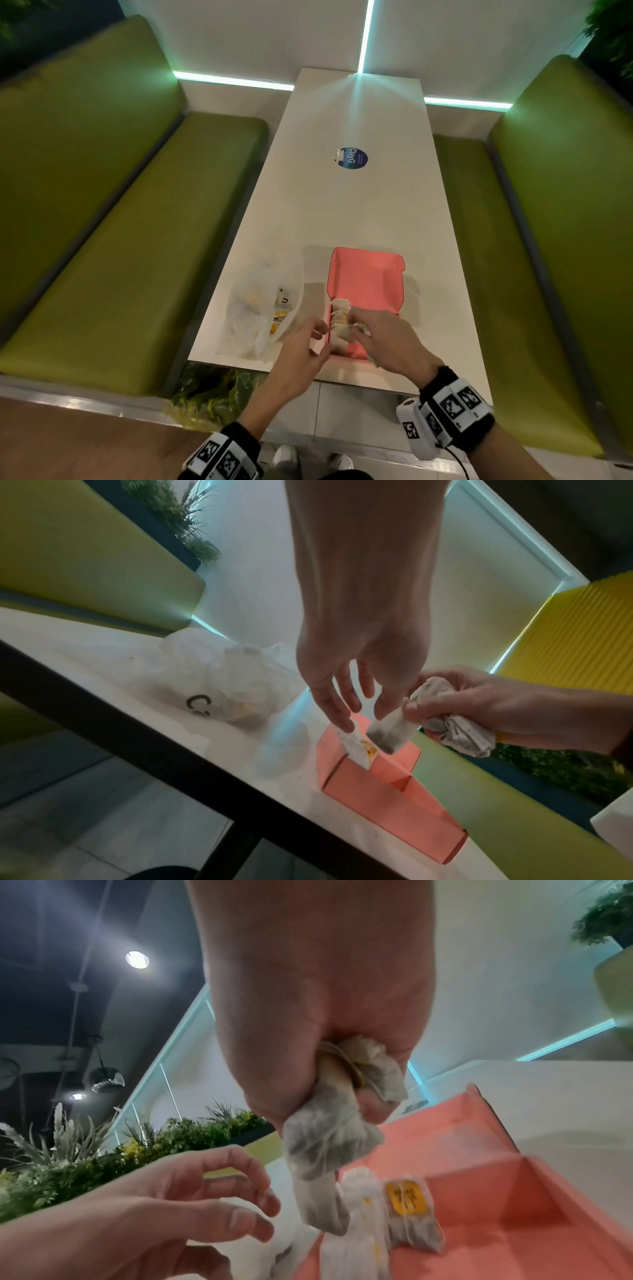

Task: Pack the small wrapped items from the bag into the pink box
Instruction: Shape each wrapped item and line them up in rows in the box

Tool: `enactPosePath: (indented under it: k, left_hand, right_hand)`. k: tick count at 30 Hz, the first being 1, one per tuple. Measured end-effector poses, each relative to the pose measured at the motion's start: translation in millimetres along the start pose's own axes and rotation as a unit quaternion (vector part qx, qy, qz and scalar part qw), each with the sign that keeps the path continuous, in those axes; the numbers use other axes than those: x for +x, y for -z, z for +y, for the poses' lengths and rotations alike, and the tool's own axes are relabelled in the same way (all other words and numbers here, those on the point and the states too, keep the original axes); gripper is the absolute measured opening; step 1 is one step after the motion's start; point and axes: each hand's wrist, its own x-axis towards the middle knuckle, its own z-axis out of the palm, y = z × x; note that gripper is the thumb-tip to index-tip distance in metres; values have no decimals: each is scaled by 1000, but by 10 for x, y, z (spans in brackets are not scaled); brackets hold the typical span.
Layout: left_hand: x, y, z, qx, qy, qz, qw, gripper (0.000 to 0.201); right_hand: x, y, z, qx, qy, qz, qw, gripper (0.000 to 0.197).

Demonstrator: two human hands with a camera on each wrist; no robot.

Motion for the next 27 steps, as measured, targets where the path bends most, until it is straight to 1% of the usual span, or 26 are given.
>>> enactPosePath:
  k: [2, 6, 10, 13, 15, 18, 20, 22, 24, 25, 27]
  left_hand:
    - [-25, 1, -67, 36, -2, -10, 999, 19]
    - [-68, -4, -100, 94, -5, -33, 995, 19]
    - [-95, -24, -51, 160, -46, -46, 985, 17]
    - [-92, -53, -60, 193, -67, -64, 977, 20]
    - [-82, -81, -93, 211, -86, -84, 970, 24]
    - [-69, -115, -110, 265, -107, -116, 951, 32]
    - [-64, -134, -108, 302, -110, -128, 938, 38]
    - [-66, -144, -109, 317, -106, -134, 933, 41]
    - [-65, -158, -127, 328, -107, -138, 928, 41]
    - [-67, -165, -139, 334, -108, -139, 926, 42]
    - [-71, -188, -172, 348, -111, -146, 920, 44]
  right_hand:
    - [39, -81, 10, 6, -5, -19, 1000, 6]
    - [128, -173, 39, 24, -11, -62, 998, 6]
    - [241, -205, 73, 42, -3, -109, 993, 5]
    - [302, -241, 83, 27, 5, -129, 991, 7]
    - [335, -276, 84, 14, 10, -125, 992, 4]
    - [354, -319, 63, -1, -1, -103, 995, 6]
    - [335, -348, 63, -11, -10, -61, 998, 12]
    - [284, -360, 64, -18, -19, -15, 1000, 23]
    - [207, -359, 72, -17, -23, 17, 999, 26]
    - [171, -365, 75, -18, -19, 19, 999, 25]
    - [108, -400, 82, -25, -2, -2, 1000, 25]
